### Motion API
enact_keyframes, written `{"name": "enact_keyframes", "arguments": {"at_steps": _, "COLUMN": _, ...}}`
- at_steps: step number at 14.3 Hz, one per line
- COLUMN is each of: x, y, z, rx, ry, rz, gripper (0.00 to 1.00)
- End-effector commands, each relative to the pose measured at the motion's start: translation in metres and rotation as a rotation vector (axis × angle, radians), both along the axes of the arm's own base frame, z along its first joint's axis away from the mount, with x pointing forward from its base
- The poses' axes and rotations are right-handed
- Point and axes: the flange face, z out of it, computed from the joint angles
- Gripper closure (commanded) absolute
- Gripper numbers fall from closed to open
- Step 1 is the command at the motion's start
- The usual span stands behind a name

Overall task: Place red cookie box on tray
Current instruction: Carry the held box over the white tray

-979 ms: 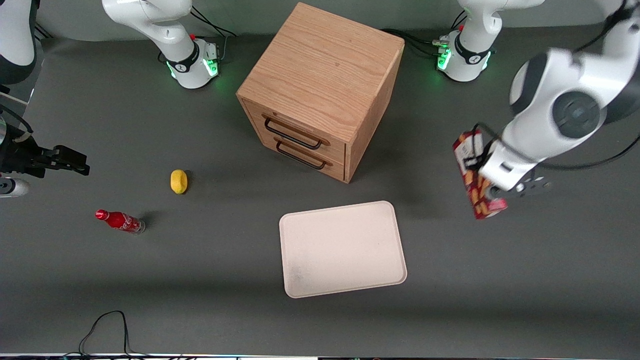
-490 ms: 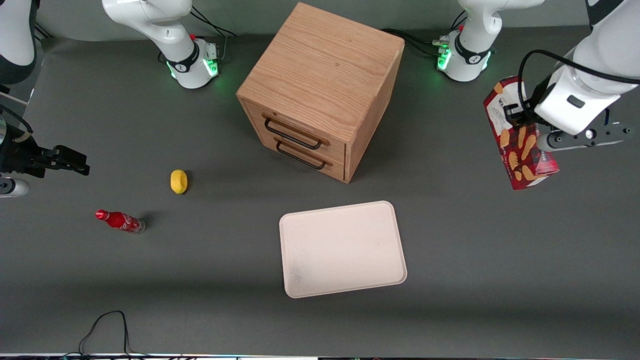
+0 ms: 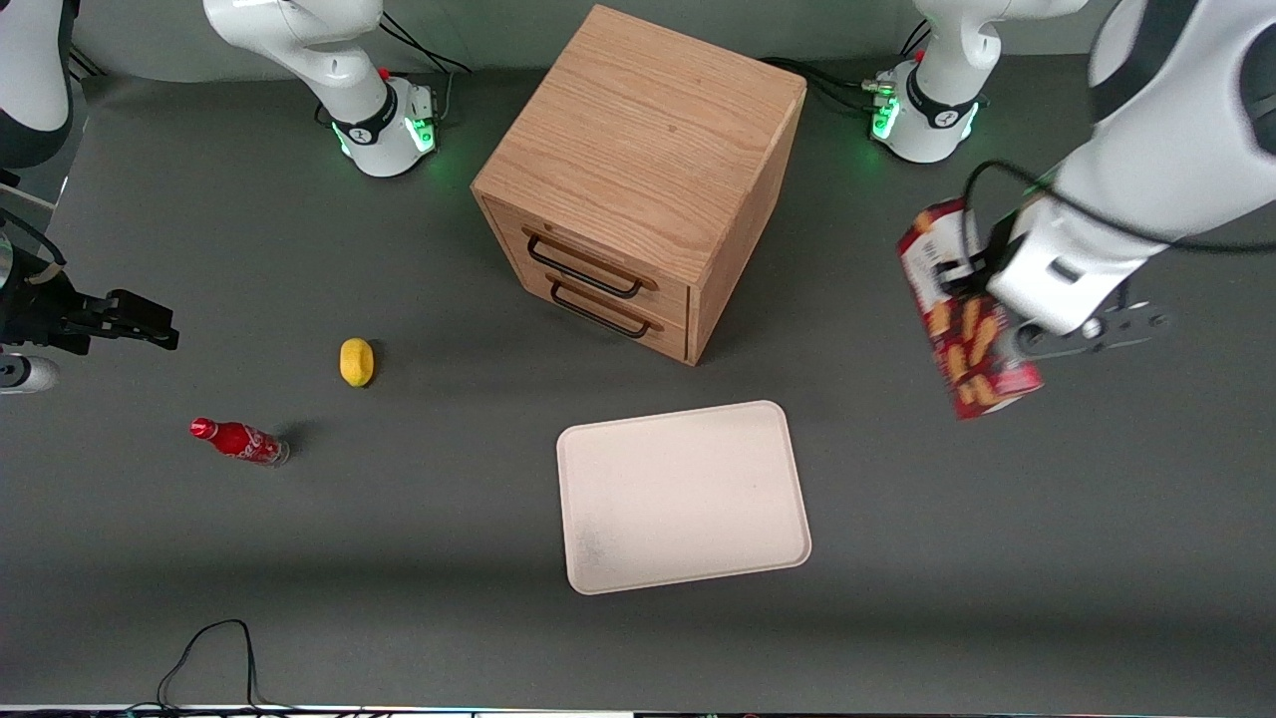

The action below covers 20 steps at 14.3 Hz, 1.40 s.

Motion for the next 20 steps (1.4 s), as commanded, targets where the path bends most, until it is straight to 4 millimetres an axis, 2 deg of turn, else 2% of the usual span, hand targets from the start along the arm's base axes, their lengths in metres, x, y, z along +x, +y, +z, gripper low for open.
{"name": "enact_keyframes", "arguments": {"at_steps": 1, "x": 0.041, "y": -0.061, "z": -0.039, "rx": -0.059, "ry": -0.011, "rz": 0.065, "gripper": 1.00}}
{"name": "enact_keyframes", "arguments": {"at_steps": 3, "x": 0.058, "y": -0.083, "z": -0.068, "rx": -0.088, "ry": -0.028, "rz": 0.078, "gripper": 1.00}}
{"name": "enact_keyframes", "arguments": {"at_steps": 6, "x": 0.075, "y": -0.096, "z": -0.107, "rx": -0.088, "ry": -0.058, "rz": 0.074, "gripper": 1.00}}
{"name": "enact_keyframes", "arguments": {"at_steps": 8, "x": 0.076, "y": -0.111, "z": -0.138, "rx": -0.012, "ry": -0.077, "rz": 0.026, "gripper": 1.00}}
{"name": "enact_keyframes", "arguments": {"at_steps": 10, "x": 0.078, "y": -0.129, "z": -0.179, "rx": 0.018, "ry": -0.084, "rz": -0.003, "gripper": 1.00}}
{"name": "enact_keyframes", "arguments": {"at_steps": 12, "x": 0.084, "y": -0.131, "z": -0.224, "rx": 0.019, "ry": -0.068, "rz": -0.006, "gripper": 1.00}}
{"name": "enact_keyframes", "arguments": {"at_steps": 15, "x": 0.083, "y": -0.132, "z": -0.275, "rx": 0.035, "ry": -0.100, "rz": -0.028, "gripper": 1.00}}
{"name": "enact_keyframes", "arguments": {"at_steps": 19, "x": 0.092, "y": -0.117, "z": -0.309, "rx": 0.053, "ry": -0.106, "rz": -0.032, "gripper": 1.00}}
{"name": "enact_keyframes", "arguments": {"at_steps": 20, "x": 0.093, "y": -0.118, "z": -0.310, "rx": 0.046, "ry": -0.114, "rz": -0.031, "gripper": 1.00}}
